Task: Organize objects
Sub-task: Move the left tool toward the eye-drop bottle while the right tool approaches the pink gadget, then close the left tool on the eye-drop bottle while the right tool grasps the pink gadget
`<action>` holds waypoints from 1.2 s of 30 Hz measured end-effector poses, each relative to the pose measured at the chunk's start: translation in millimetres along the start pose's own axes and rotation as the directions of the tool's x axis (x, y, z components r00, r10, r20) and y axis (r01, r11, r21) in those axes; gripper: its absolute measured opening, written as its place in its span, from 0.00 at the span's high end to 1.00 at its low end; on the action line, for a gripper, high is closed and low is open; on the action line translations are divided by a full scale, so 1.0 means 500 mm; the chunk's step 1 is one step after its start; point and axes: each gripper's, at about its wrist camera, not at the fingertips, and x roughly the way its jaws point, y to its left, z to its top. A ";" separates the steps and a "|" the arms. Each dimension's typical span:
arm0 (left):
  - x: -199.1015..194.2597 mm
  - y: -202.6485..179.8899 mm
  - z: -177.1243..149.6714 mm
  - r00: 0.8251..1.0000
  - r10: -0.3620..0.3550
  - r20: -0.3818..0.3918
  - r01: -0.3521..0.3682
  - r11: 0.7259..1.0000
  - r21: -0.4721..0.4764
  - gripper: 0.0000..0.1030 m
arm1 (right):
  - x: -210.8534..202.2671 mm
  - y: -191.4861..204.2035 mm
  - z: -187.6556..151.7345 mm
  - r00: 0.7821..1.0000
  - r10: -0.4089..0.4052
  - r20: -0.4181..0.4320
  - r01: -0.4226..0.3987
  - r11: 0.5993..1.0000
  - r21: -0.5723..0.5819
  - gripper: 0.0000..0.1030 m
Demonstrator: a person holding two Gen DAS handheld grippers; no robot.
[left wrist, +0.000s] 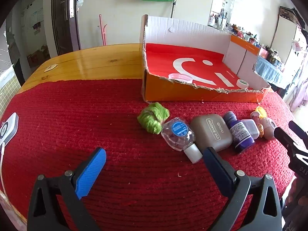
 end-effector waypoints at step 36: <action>0.006 0.007 0.037 0.994 -0.099 -0.047 0.103 0.992 0.080 0.29 | 0.055 -0.020 0.009 0.979 0.179 -0.098 -0.177 0.984 0.030 0.08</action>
